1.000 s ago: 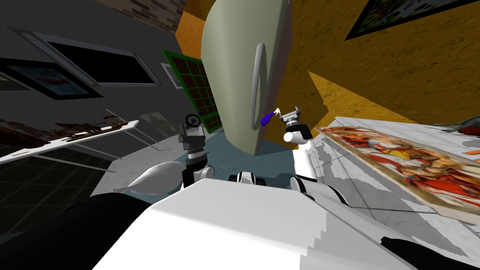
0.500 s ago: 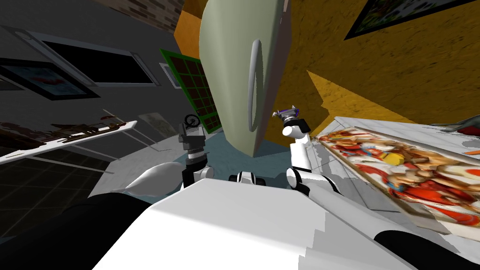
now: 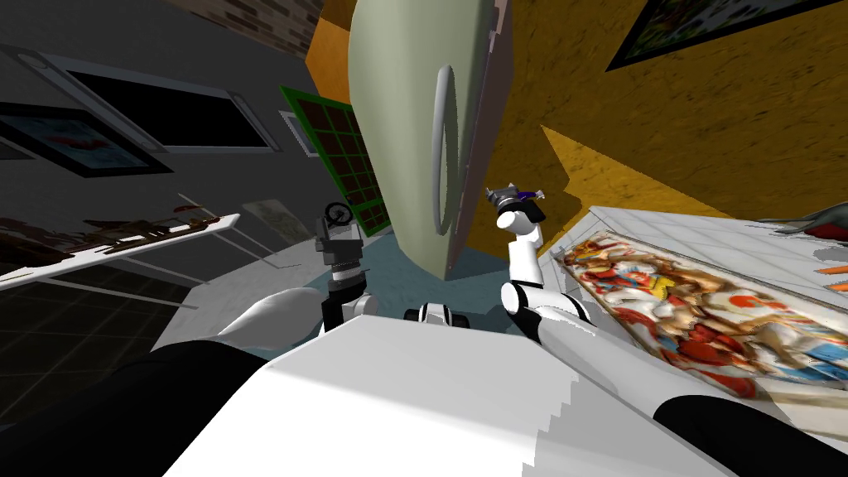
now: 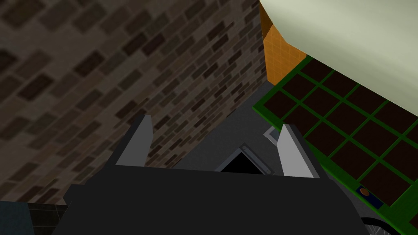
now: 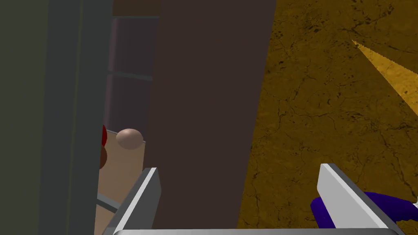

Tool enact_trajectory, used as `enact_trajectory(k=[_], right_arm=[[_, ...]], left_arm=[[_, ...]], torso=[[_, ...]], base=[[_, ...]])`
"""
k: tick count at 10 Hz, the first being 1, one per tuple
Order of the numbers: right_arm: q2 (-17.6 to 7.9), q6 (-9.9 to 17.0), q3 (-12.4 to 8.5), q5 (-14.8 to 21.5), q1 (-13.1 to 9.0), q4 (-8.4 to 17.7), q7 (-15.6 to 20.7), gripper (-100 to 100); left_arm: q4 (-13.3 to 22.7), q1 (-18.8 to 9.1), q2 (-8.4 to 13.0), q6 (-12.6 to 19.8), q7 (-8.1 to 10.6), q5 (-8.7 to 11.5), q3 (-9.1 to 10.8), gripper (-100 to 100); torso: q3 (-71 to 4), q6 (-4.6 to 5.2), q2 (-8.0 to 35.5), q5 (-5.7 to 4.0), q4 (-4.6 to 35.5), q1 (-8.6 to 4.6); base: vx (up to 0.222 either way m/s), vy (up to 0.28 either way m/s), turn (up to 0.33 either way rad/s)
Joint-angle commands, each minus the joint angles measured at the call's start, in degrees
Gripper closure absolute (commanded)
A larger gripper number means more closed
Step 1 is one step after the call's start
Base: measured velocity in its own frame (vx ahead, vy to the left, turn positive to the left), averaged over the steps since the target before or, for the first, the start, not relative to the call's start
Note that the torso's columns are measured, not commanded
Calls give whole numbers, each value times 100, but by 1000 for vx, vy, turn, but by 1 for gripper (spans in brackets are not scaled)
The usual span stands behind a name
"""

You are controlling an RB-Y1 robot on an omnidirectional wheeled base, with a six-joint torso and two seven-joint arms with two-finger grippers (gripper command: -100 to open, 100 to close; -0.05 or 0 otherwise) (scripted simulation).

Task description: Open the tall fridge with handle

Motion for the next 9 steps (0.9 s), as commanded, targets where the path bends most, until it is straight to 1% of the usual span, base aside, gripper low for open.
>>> enact_trajectory(k=[1,2,3,4,5,6,7,8,9], right_arm=[[70,225,-120,-107,-345,226,-359,-100],[118,383,-209,-208,-577,459,-572,-100],[118,383,-209,-208,-639,480,-625,-100],[170,534,-294,-306,-891,725,-846,-100],[170,534,-294,-306,-921,725,-880,-100],[226,678,-376,-398,-1164,958,-1105,-100],[286,815,-452,-485,-1322,1092,-1260,-100],[286,815,-452,-485,-1444,1178,-1353,-100],[352,942,-524,-567,-1640,1383,-1557,-100]], left_arm=[[0,0,0,0,0,0,0,0],[0,0,0,0,0,0,0,0],[0,0,0,0,0,0,0,0],[0,0,0,0,0,0,0,0],[0,0,0,0,0,0,0,0],[0,0,0,0,0,0,0,0],[0,0,0,0,0,0,0,0],[0,0,0,0,0,0,0,0],[0,0,0,0,0,0,0,0]], torso=[[-1,0,-2,0,0,-1],[0,0,0,-1,-1,-1],[0,0,1,0,0,-1],[1,0,2,0,1,-1],[1,-1,1,0,0,-1],[1,1,1,0,0,0],[0,0,0,1,0,1],[-1,0,-2,0,-1,-1],[0,0,1,0,0,-1]], base=[[19,-10,-4],[17,-11,-15],[13,-9,-5],[15,-13,-10],[14,-9,-3],[18,-8,-14],[23,-11,-16],[16,-10,-4],[17,-11,-10]])
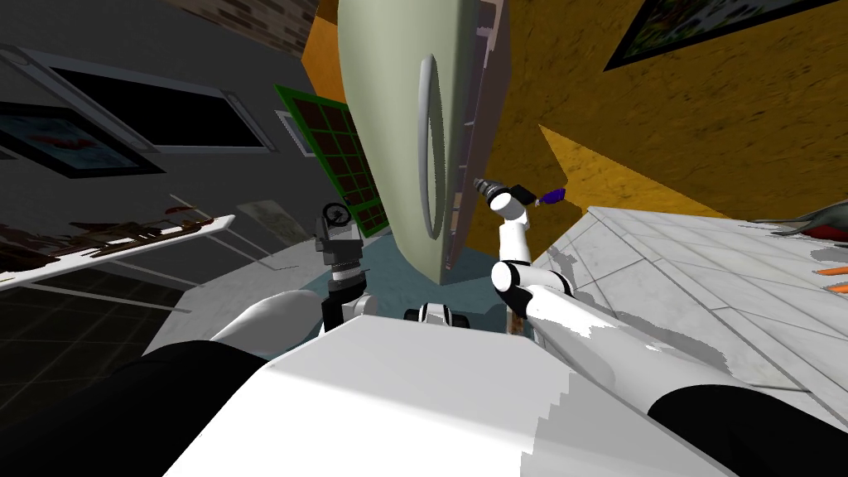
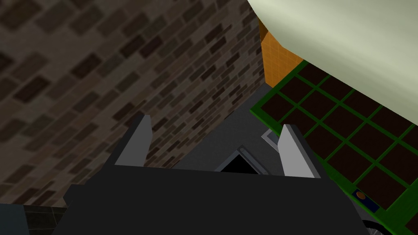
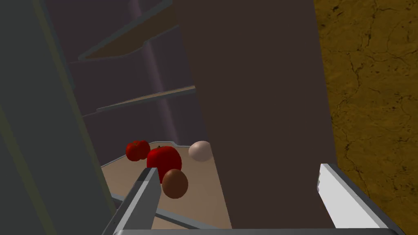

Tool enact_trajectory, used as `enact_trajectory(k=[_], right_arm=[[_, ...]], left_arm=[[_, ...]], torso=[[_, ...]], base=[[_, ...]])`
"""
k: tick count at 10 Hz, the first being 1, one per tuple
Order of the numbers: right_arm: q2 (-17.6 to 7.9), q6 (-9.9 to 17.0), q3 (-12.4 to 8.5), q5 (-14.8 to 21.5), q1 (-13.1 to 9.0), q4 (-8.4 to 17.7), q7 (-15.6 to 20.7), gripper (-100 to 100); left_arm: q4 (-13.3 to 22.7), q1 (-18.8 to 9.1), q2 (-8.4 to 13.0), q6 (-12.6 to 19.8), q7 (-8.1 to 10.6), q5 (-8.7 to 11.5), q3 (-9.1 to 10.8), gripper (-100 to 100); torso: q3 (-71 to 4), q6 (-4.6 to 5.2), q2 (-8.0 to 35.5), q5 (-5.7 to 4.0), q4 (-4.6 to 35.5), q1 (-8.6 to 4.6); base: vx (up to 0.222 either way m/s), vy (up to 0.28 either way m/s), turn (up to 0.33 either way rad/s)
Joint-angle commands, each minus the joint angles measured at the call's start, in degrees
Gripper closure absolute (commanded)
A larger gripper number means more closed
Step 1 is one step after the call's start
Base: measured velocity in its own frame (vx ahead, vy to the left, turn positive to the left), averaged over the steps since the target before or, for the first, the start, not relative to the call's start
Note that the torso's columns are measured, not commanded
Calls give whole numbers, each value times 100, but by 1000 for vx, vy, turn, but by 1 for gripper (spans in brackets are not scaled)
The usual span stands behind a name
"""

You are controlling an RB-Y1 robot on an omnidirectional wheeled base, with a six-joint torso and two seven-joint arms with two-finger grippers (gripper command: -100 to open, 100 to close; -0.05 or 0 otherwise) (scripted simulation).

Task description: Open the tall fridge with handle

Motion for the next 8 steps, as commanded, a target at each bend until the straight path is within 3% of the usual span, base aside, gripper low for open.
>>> enact_trajectory(k=[1,4,5,8], right_arm=[[69,152,-82,-106,-327,282,-296,-100],[313,470,-261,-310,-907,795,-803,-100],[313,470,-261,-310,-920,795,-832,-100],[656,678,-378,-444,-1308,1127,-1184,-100]], left_arm=[[0,0,0,0,0,0,0,0],[0,0,0,0,0,0,0,0],[0,0,0,0,0,0,0,0],[0,0,0,0,0,0,0,0]], torso=[[1,0,1,0,0,0],[-1,-1,-2,0,-1,1],[-2,0,-3,0,-1,2],[0,0,0,0,0,1]], base=[[12,-8,-2],[15,-11,-12],[15,-6,3],[13,-7,-9]])
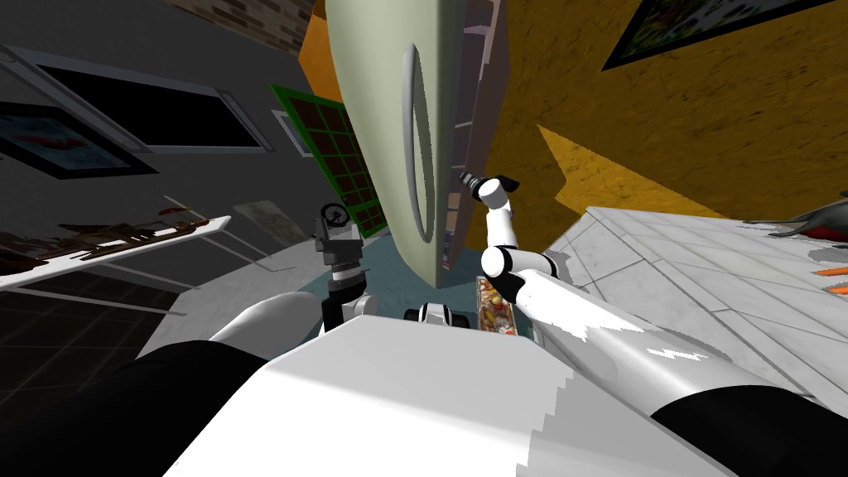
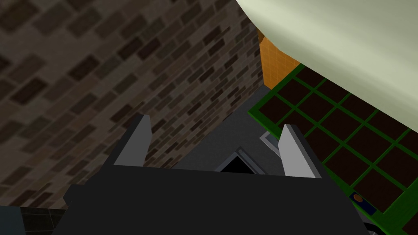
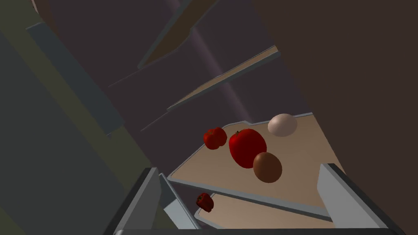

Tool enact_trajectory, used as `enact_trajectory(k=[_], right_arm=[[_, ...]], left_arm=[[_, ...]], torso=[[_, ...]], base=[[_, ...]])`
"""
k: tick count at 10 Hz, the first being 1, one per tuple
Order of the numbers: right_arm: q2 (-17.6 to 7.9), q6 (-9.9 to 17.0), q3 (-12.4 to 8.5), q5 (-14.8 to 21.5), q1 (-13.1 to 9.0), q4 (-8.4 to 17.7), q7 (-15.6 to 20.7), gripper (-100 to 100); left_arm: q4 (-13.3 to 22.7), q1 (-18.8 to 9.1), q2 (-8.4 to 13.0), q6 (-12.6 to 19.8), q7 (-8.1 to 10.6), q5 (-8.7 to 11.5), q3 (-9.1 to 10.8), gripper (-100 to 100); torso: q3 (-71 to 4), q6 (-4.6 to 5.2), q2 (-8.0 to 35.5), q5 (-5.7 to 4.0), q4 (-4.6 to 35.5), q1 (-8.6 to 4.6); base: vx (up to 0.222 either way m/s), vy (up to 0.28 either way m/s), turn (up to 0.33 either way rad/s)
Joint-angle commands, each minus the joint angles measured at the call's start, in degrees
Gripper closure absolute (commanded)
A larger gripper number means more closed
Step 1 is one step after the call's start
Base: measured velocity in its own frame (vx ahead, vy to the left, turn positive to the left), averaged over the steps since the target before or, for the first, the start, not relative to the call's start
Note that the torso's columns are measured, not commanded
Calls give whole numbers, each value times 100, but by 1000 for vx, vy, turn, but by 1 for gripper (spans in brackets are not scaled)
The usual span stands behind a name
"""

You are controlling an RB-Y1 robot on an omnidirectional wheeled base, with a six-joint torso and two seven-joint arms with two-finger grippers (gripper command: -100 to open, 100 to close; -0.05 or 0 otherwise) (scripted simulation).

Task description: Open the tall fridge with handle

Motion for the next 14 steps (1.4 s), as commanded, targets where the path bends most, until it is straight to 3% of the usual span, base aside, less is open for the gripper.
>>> enact_trajectory(k=[1,3,5,6,9,14], right_arm=[[353,112,-70,-93,-247,227,-235,-100],[548,153,-93,-119,-324,291,-305,-100],[424,82,-75,-259,-359,439,-183,-100],[423,83,-75,-258,-358,437,-183,100],[306,-4,-192,-139,-394,539,-204,100],[72,-178,-426,99,-466,741,-244,100]], left_arm=[[0,0,0,0,0,0,0,0],[0,0,0,0,0,0,0,0],[0,0,0,0,0,0,0,0],[0,0,0,0,0,0,0,0],[0,-2,-3,0,0,0,-3,0],[0,-2,-2,0,0,0,-2,0]], torso=[[0,0,0,0,0,0],[0,1,0,-1,0,-1],[1,2,1,-1,0,-3],[0,1,1,-1,1,-3],[26,-5,42,25,13,82],[-9,-2,-12,-6,-4,-19]], base=[[10,-8,-1],[3,-2,-3],[0,0,0],[0,0,0],[-127,255,-98],[-154,308,-90]])
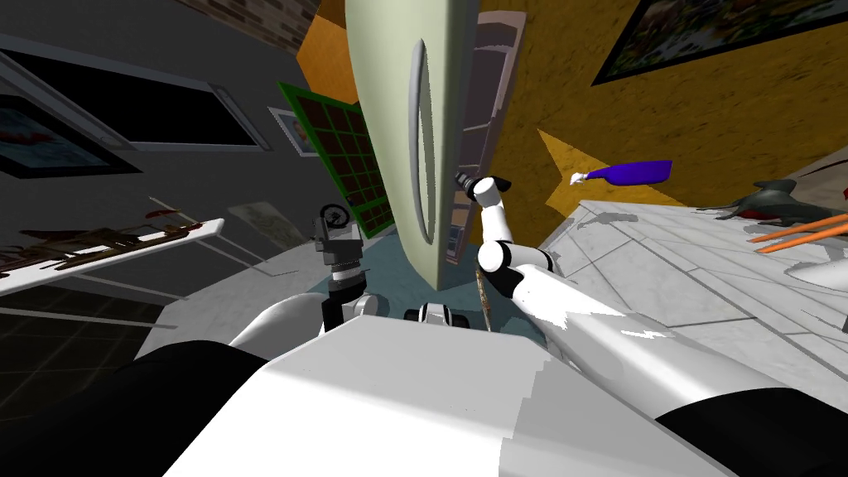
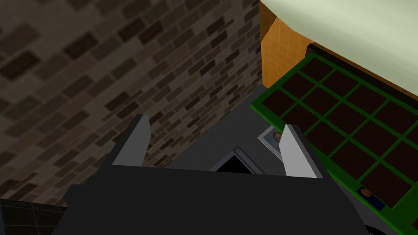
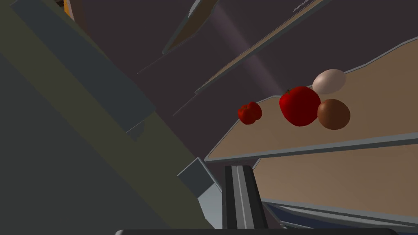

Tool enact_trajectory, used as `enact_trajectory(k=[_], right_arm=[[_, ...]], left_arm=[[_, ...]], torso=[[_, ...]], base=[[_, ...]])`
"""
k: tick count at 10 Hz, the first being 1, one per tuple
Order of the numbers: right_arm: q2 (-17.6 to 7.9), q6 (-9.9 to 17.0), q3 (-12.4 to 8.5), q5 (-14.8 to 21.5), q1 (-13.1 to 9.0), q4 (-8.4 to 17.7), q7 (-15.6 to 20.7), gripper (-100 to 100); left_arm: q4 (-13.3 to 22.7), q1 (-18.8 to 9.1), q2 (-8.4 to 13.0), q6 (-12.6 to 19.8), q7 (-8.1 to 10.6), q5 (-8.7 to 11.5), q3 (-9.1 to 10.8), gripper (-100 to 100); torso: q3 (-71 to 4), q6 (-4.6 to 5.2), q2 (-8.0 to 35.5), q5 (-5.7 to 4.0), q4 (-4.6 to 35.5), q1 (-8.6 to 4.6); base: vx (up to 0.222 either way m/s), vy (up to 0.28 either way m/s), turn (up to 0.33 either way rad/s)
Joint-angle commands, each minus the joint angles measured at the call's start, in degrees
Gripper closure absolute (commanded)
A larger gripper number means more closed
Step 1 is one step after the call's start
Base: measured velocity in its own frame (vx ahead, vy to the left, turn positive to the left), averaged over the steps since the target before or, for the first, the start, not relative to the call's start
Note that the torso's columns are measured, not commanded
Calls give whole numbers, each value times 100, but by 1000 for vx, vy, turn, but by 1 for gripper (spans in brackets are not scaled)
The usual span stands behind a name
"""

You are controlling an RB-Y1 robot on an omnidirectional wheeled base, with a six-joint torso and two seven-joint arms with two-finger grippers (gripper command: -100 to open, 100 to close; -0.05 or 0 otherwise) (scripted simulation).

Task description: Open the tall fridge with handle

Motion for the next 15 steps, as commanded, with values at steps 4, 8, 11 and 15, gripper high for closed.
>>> enact_trajectory(k=[4,8,11,15], right_arm=[[-209,-168,-203,204,-83,211,-33,100],[-343,-259,-306,276,-132,348,-27,100],[-394,82,-325,356,-405,434,-388,-100],[-463,516,-342,454,-746,557,-834,-100]], left_arm=[[0,0,-1,0,0,0,-1,0],[0,0,1,0,0,0,0,0],[0,2,2,0,0,0,2,0],[0,1,2,0,0,0,2,0]], torso=[[8,3,10,13,4,42],[11,0,14,5,6,9],[-10,3,-15,3,-6,11],[10,3,13,4,5,13]], base=[[-159,291,-82],[-171,201,-64],[-39,87,-9],[-36,104,-8]])
